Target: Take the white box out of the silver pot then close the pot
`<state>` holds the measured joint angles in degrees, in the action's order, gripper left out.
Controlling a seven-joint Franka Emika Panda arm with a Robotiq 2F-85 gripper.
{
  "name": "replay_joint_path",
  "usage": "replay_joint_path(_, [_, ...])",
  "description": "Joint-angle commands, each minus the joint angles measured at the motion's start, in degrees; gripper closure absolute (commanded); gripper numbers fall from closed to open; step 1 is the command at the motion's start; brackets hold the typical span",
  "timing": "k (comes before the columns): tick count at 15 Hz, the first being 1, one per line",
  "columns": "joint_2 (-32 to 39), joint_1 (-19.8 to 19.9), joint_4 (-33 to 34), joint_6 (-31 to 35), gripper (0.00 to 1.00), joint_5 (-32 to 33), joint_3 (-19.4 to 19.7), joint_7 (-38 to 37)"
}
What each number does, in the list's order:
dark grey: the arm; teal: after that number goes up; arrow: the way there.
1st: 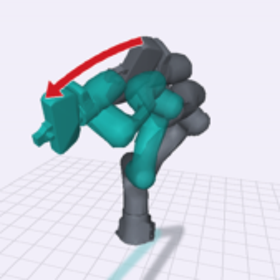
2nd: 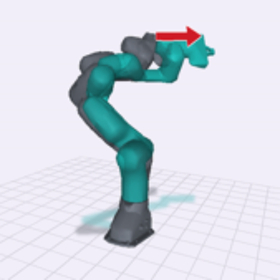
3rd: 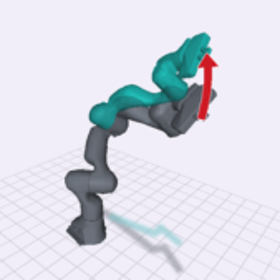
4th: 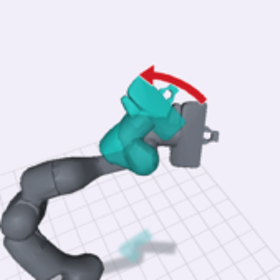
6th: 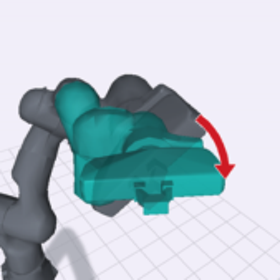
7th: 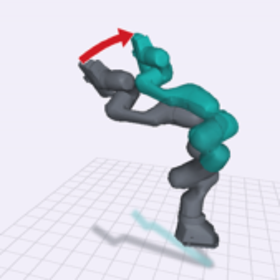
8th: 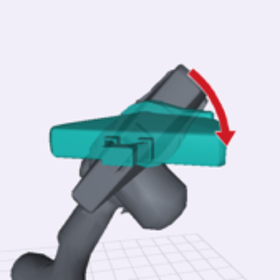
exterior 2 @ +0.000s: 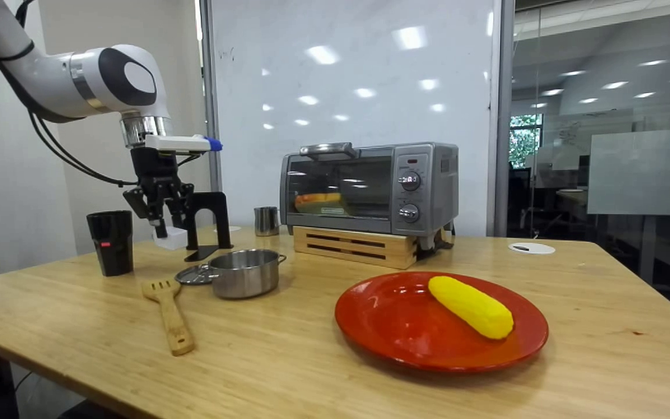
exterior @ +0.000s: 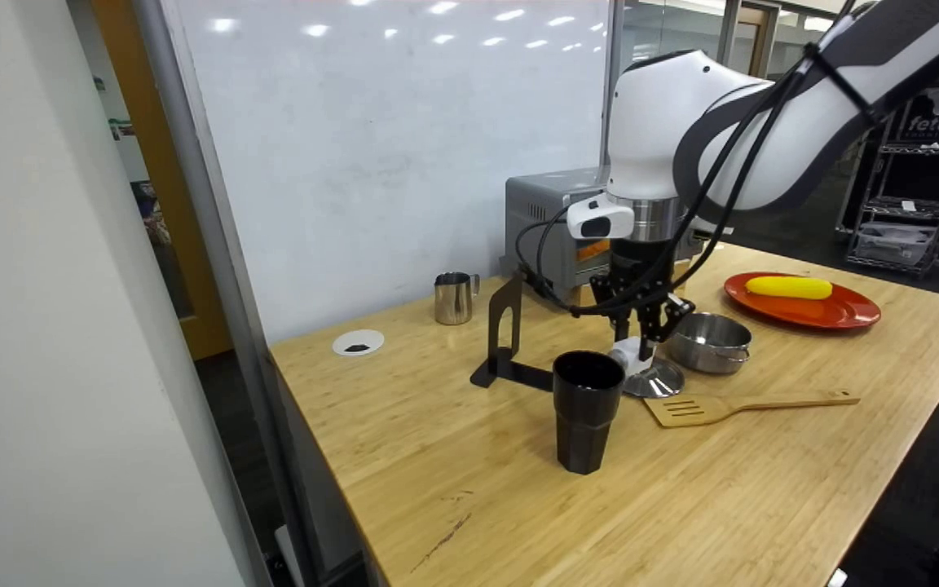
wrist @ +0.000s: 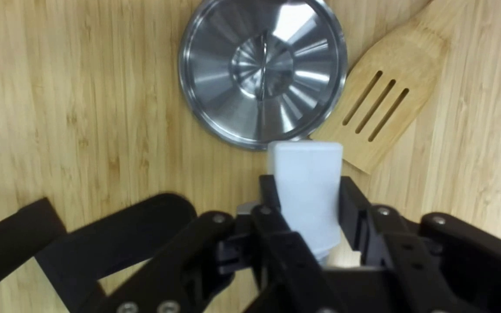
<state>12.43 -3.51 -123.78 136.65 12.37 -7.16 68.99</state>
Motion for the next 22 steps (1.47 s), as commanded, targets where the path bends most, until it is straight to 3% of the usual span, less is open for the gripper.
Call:
replay_joint_path(1, [1.01,0.19,-1.77,3.11,0.88,-0.28,-0.84,3.12])
replay_joint_path(10, [2.54,-0.17,-3.62,5.65,0.88,-0.49,-2.31,5.45])
replay_joint_path(11, [2.52,-0.14,-3.80,5.93,0.38,-0.47,-2.28,5.50])
replay_joint_path(13, [2.20,0.10,-4.19,6.36,0.31,-0.66,-2.25,5.92])
replay_joint_path(17, [1.19,0.62,-3.98,6.89,0.03,-1.22,-1.77,5.01])
replay_joint_path(22, [1.50,2.55,-1.86,7.14,0.00,-3.76,0.42,2.50])
